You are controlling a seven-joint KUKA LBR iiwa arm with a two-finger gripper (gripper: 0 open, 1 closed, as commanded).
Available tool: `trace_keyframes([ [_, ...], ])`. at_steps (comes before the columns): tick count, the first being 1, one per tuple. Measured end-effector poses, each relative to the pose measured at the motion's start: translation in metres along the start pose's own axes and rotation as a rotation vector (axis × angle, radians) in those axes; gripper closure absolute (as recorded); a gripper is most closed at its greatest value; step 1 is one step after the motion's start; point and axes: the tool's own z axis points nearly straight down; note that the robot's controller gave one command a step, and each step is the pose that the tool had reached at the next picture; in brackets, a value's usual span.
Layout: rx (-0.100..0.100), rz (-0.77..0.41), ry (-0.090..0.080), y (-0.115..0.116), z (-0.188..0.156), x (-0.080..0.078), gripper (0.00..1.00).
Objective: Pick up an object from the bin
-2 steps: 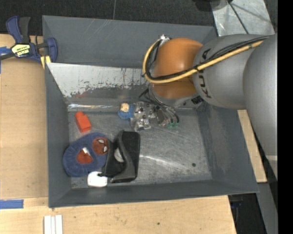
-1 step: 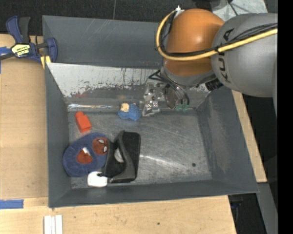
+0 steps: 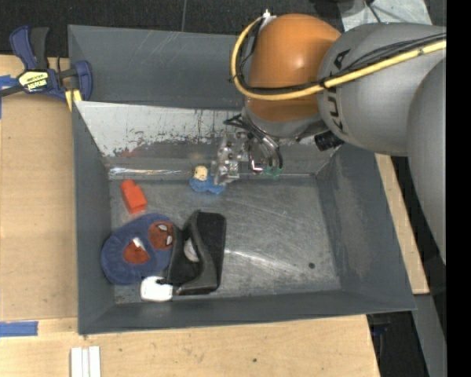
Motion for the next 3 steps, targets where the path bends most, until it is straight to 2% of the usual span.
trace_keyframes([
  [1,0.001,0.092,0.004,0.021,-0.011,0.043,1.00],
  [2,-0.001,0.229,0.001,0.069,-0.024,0.064,1.00],
  [3,0.003,0.385,0.007,0.107,-0.003,0.090,1.00],
])
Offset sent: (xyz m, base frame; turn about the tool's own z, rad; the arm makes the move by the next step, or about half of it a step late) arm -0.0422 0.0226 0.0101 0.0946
